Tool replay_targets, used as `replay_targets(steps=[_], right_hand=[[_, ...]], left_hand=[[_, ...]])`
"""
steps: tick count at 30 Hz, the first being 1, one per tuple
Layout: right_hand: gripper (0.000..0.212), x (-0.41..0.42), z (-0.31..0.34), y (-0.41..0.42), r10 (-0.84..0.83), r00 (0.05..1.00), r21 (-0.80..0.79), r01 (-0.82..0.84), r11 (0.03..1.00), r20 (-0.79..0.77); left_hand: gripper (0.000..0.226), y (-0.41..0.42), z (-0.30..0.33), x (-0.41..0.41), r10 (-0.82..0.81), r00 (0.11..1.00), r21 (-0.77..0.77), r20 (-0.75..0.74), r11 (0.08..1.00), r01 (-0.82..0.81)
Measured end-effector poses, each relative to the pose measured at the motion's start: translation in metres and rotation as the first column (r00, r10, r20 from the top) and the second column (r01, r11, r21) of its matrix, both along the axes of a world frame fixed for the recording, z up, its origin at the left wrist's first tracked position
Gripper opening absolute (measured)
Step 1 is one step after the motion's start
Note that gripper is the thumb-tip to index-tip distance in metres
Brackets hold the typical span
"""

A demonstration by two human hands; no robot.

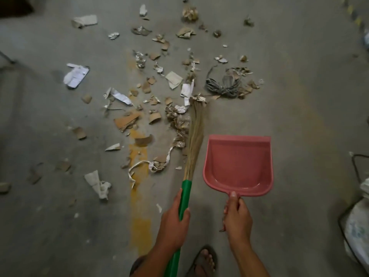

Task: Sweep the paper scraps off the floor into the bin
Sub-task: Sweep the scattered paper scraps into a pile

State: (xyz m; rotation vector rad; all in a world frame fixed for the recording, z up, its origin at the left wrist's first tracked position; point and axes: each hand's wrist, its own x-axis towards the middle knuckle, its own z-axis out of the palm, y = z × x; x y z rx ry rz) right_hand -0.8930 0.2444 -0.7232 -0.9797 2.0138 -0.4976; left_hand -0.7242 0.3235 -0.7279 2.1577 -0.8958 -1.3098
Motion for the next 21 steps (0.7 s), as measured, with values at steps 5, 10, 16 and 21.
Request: replay_targets(steps=[5, 10, 16, 21], right_hand=[[0.057, 0.021, 0.029, -0.004, 0.072, 0.995, -0.005, -0.072, 0.997, 0.075], [0.056, 0.028, 0.036, -0.016, 0.149, 0.984, -0.008, -0.149, 0.989, 0.094], [0.058, 0.019, 0.029, -0.043, 0.275, 0.958, 0.000, -0.276, 0.961, 0.075], [0.055, -0.001, 0.030, -0.070, 0.323, 0.944, -0.019, -0.323, 0.946, 0.059]], left_hand=[[0.069, 0.024, 0.011, 0.010, 0.101, 0.993, 0.023, -0.058, 0.995, -0.100], [0.058, 0.012, 0.011, 0.010, 0.185, 0.980, 0.048, -0.080, 0.982, -0.181], [0.025, -0.001, 0.016, -0.012, 0.432, 0.898, 0.110, -0.089, 0.900, -0.422], [0.022, 0.003, 0.019, -0.055, 0.611, 0.791, 0.104, 0.024, 0.786, -0.610]])
